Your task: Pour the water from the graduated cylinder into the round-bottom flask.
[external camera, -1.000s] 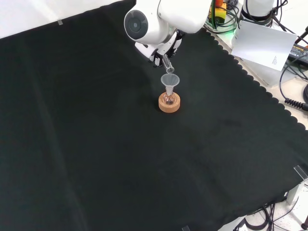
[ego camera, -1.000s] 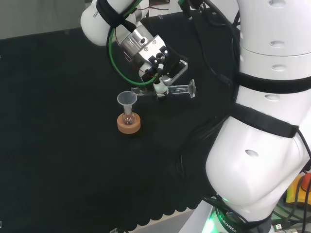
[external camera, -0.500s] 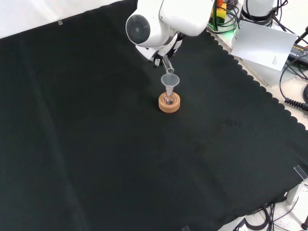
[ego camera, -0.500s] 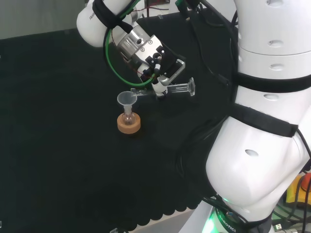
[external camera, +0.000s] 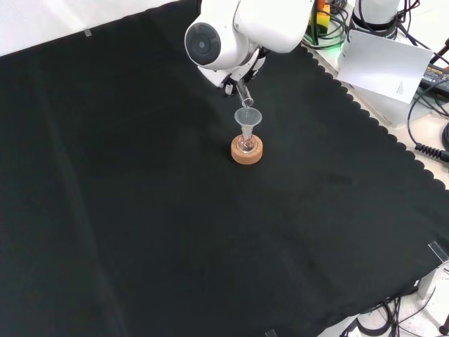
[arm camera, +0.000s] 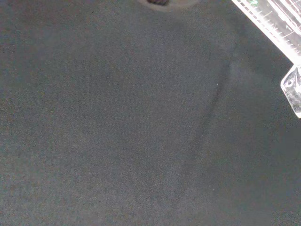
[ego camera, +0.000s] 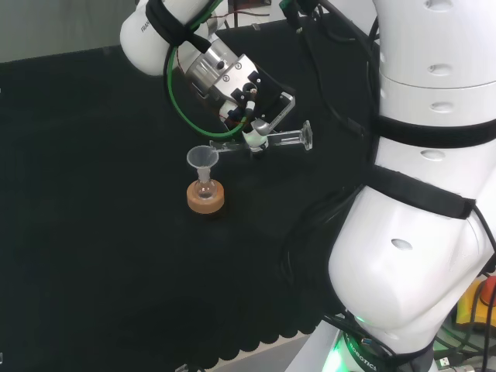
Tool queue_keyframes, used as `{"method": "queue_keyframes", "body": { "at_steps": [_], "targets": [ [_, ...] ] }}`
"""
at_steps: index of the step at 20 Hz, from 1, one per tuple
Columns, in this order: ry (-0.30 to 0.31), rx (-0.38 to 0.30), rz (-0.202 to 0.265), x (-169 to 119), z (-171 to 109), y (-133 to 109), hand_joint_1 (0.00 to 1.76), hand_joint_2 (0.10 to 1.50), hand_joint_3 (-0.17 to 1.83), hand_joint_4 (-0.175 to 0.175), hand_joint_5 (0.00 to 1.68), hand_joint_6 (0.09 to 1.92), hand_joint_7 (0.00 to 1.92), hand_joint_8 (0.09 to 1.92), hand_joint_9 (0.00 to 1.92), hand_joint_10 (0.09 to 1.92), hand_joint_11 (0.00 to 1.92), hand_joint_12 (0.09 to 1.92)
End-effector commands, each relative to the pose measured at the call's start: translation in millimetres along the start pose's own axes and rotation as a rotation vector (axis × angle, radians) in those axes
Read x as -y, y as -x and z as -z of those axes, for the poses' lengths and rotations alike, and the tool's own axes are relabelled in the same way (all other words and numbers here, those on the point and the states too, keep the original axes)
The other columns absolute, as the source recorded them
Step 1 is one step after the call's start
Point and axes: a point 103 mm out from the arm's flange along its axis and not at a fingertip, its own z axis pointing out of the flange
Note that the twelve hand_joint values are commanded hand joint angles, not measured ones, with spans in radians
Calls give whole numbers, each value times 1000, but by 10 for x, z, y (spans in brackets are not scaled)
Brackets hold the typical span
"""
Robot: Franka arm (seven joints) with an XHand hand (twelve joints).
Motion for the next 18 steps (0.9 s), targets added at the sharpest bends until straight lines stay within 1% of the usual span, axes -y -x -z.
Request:
{"method": "queue_keyframes", "body": {
  "at_steps": [1, 4, 5, 8, 15, 18],
  "targets": [
    [-3, 14, -11, -2, -4, 38, 1368, 1101, -2, 79, 1067, 594, 999, 1016, 1344, 148, 1037, 889],
    [-4, 19, -15, 21, 31, -10, 1368, 1102, -2, 79, 1066, 595, 998, 1018, 1343, 147, 1036, 889],
    [-10, 32, -26, 48, 98, -118, 1367, 1102, -2, 79, 1066, 596, 997, 1019, 1343, 147, 1036, 889],
    [-12, 37, -25, 63, 132, -175, 1367, 1102, -2, 79, 1064, 597, 995, 1022, 1343, 146, 1034, 889],
    [-24, 38, -21, 39, 21, -21, 1367, 1103, -1, 79, 1061, 599, 993, 1026, 1343, 145, 1033, 890],
    [-27, 36, -22, 44, 12, 4, 1367, 1104, -1, 79, 1060, 601, 992, 1027, 1342, 144, 1033, 890]
  ]
}}
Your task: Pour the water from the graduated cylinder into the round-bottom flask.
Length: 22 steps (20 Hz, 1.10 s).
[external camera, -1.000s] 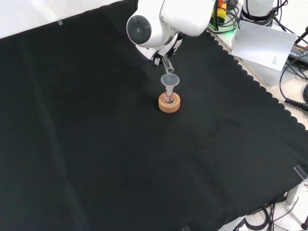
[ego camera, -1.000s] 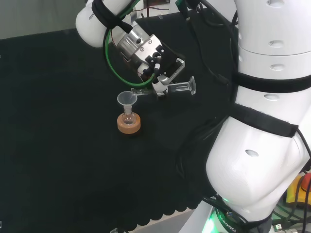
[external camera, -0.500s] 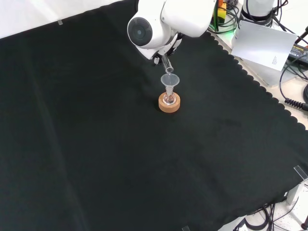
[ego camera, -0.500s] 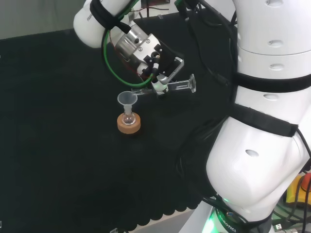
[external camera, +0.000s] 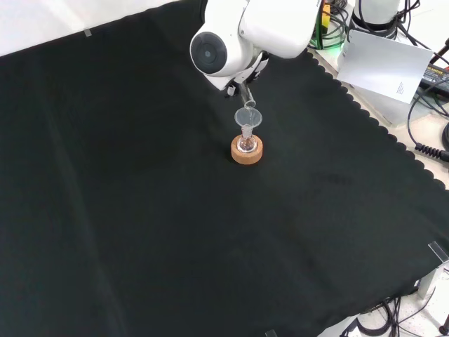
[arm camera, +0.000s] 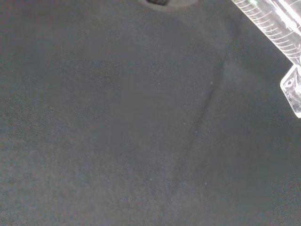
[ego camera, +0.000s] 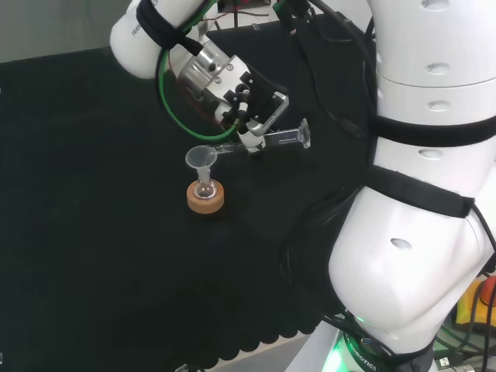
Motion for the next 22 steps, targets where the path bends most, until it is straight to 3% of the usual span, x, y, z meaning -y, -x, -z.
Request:
{"method": "queue_keyframes", "body": {
  "at_steps": [1, 4, 7, 15, 22],
  "targets": [
    [-1, -1, -2, 1, -42, 65, 1367, 1104, -1, 79, 1060, 601, 991, 1028, 1342, 144, 1033, 890],
    [7, -5, 4, 3, -41, 69, 1367, 1104, 0, 79, 1059, 603, 991, 1029, 1342, 143, 1032, 890],
    [5, 11, -7, 56, 72, -103, 1367, 1105, 0, 79, 1059, 603, 990, 1030, 1342, 143, 1032, 891],
    [-1, 7, 2, 37, 45, -62, 1366, 1105, 0, 79, 1057, 607, 988, 1034, 1341, 142, 1031, 891],
    [-10, 20, -18, 68, 109, -154, 1366, 1106, 0, 79, 1055, 610, 987, 1036, 1341, 141, 1031, 892]
  ]
}}
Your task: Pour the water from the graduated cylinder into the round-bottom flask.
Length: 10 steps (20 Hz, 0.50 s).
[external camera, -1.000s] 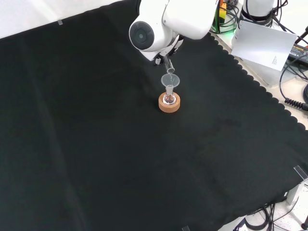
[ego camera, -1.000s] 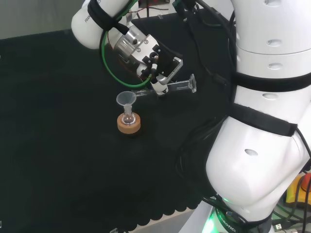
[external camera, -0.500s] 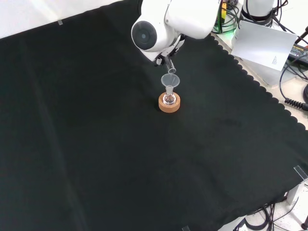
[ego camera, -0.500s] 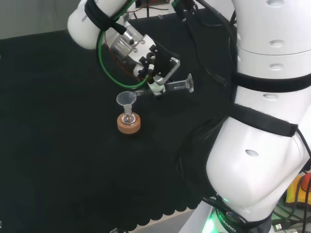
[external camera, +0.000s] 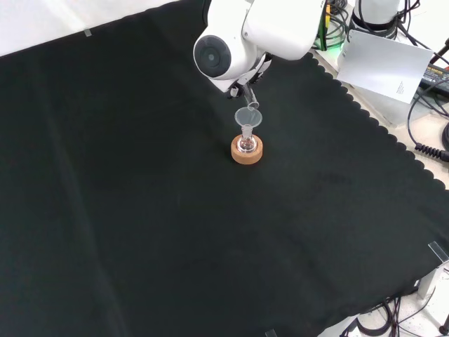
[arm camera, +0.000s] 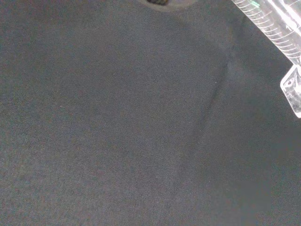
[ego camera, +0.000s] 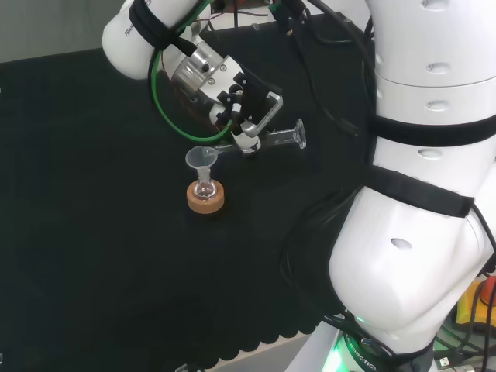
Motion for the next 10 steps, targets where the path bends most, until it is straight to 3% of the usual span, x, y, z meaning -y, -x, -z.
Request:
{"method": "queue_keyframes", "body": {
  "at_steps": [1, 10],
  "targets": [
    [-2, 5, -10, 14, 23, -37, 1366, 1106, 0, 79, 1055, 610, 986, 1036, 1341, 141, 1030, 892],
    [11, -9, -2, -27, -112, 206, 1366, 1106, 0, 79, 1053, 613, 985, 1037, 1342, 141, 1030, 893]
  ]
}}
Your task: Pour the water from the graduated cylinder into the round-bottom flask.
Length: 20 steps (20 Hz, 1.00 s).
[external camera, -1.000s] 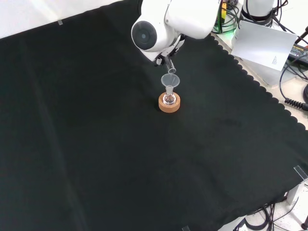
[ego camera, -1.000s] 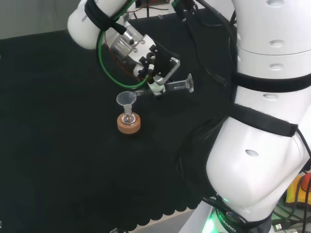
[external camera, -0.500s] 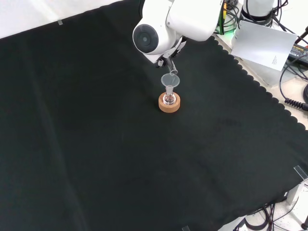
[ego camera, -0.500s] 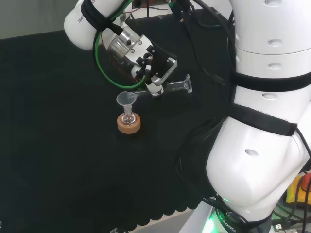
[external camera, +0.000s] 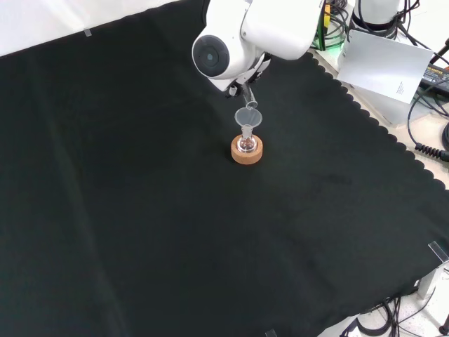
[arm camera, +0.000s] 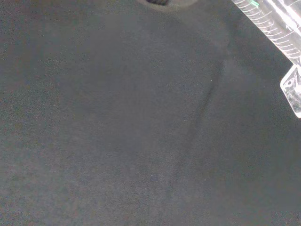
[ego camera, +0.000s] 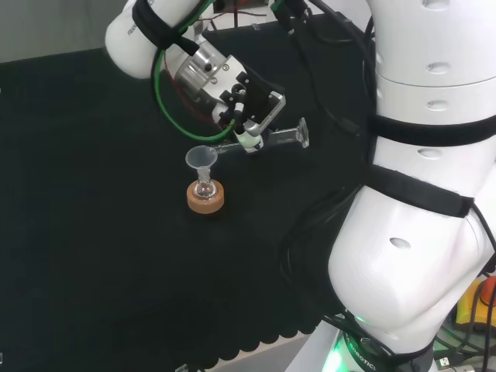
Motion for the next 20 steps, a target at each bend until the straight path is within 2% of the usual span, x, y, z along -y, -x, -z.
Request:
{"method": "queue_keyframes", "body": {
  "at_steps": [1, 6, 13, 18, 20],
  "targets": [
    [15, -7, 5, -4, -59, 122, 1366, 1106, 0, 79, 1053, 613, 985, 1037, 1342, 140, 1030, 893],
    [57, -73, 46, 13, -89, 136, 1366, 1107, 1, 79, 1052, 614, 985, 1038, 1341, 140, 1031, 893],
    [146, -289, 159, 30, -147, 210, 1366, 1107, 1, 78, 1050, 616, 984, 1040, 1341, 139, 1032, 893],
    [213, -416, 182, 4, -209, 317, 1365, 1108, 1, 78, 1049, 617, 982, 1042, 1341, 139, 1032, 893],
    [247, -473, 248, -10, -224, 328, 1365, 1108, 1, 78, 1048, 618, 981, 1043, 1341, 139, 1032, 893]
  ]
}}
